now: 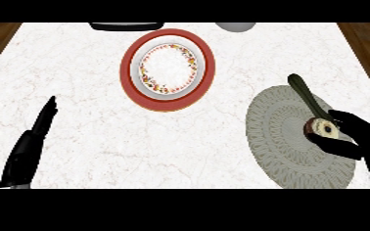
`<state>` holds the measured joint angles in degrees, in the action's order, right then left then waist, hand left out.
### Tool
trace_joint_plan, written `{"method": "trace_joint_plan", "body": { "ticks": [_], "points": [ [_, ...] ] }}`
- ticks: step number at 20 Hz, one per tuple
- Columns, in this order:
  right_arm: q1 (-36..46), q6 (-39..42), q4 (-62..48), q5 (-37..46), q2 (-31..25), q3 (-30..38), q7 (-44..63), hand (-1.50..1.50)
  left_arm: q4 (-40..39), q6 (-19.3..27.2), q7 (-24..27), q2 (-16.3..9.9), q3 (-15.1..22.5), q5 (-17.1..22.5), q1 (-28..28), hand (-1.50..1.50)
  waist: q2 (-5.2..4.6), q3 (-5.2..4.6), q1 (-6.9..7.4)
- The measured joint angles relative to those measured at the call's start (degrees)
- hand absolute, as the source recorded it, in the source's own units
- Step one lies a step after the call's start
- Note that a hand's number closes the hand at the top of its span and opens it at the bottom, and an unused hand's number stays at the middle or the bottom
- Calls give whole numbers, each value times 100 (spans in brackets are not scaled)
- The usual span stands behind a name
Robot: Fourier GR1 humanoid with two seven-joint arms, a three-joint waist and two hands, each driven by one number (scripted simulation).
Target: Pick the cupcake from the placemat and place it in the plate
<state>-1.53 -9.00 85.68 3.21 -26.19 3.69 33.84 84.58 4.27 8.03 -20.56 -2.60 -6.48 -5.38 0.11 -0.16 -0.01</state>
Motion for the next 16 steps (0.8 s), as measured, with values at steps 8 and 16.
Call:
{"method": "trace_joint_plan", "body": {
  "ticks": [8,16],
  "points": [
    [279,-27,-255,703,245,-30,-202,150,152,-118,-123,178,-121,-239,36,0,11,-18,7],
    [919,458,-114,2561,-388,-1370,732,150,53,-184,-3,185,-113,-261,78,0,15,-45,127]
  ]
}}
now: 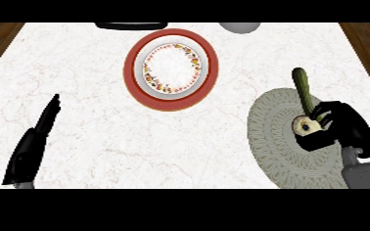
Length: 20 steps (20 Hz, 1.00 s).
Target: Pick the cupcake from the placemat and place it in the plate
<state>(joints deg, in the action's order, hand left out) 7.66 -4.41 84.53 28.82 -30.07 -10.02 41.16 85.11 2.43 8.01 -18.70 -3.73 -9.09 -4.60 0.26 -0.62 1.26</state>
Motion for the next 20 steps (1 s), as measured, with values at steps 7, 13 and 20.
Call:
{"method": "trace_joint_plan", "body": {
  "ticks": [7,13,20],
  "points": [
    [405,-222,591,1474,128,-520,988,150,90,-18,-61,33,-79,-3,-102,0,-9,45,-85],
    [630,-387,1562,2484,73,-746,1246,150,6,-54,-73,23,-149,-8,-8,0,-1,54,-142],
    [1553,84,2663,2603,418,-1054,1306,150,59,-92,-157,62,-146,-26,39,0,-7,55,-96]
  ]
}}
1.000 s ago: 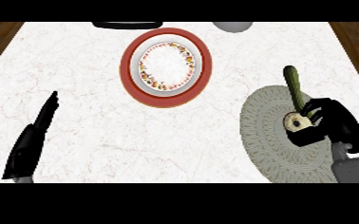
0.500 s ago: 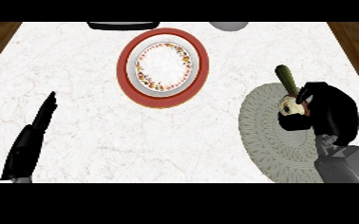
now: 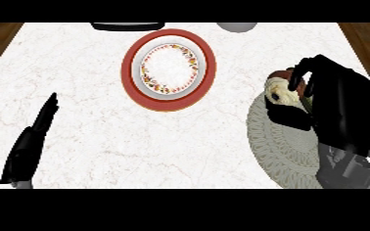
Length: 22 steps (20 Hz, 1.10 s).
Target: Pick the cupcake from the placemat and place it in the plate
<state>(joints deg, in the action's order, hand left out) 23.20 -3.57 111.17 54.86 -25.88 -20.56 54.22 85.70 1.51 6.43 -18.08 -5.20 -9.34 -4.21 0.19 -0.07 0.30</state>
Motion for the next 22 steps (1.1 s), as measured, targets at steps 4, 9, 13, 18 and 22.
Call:
{"method": "trace_joint_plan", "body": {
  "ticks": [4,9,13,18,22],
  "points": [
    [656,433,98,-27,454,-192,79,150,84,-64,13,-2,-43,17,-75,0,-6,0,26],
    [1643,494,-824,106,1321,-275,67,150,139,-101,46,21,-60,-27,-104,0,-19,2,61],
    [2392,339,-1839,200,2020,-153,46,150,90,-111,91,49,-66,-74,-74,0,-32,2,87],
    [3097,-312,-3417,-66,2415,23,-120,150,-33,-92,132,125,-32,-148,17,0,-55,1,143],
    [3652,-617,-4608,-552,2521,188,-348,150,-67,-127,105,94,-61,-170,133,0,-67,2,179]
  ]
}}
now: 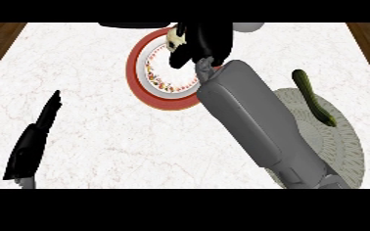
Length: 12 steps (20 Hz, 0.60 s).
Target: Pick the cupcake from the placemat and place it in the plate
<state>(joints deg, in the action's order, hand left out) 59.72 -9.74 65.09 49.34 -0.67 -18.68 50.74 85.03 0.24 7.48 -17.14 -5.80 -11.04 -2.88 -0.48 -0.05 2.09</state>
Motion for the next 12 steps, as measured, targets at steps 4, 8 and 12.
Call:
{"method": "trace_joint_plan", "body": {
  "ticks": [4,8,12],
  "points": [
    [473,-432,-1153,-500,41,-61,-247,150,-35,-7,-121,30,46,-57,199,0,-19,0,66],
    [732,-853,-2120,-1071,57,-182,-648,150,-55,-35,-139,71,112,-103,280,0,-48,0,167],
    [715,-1536,-2626,-1671,64,-121,-818,-150,-37,-78,-107,87,136,-93,316,0,-72,0,264]
  ]
}}
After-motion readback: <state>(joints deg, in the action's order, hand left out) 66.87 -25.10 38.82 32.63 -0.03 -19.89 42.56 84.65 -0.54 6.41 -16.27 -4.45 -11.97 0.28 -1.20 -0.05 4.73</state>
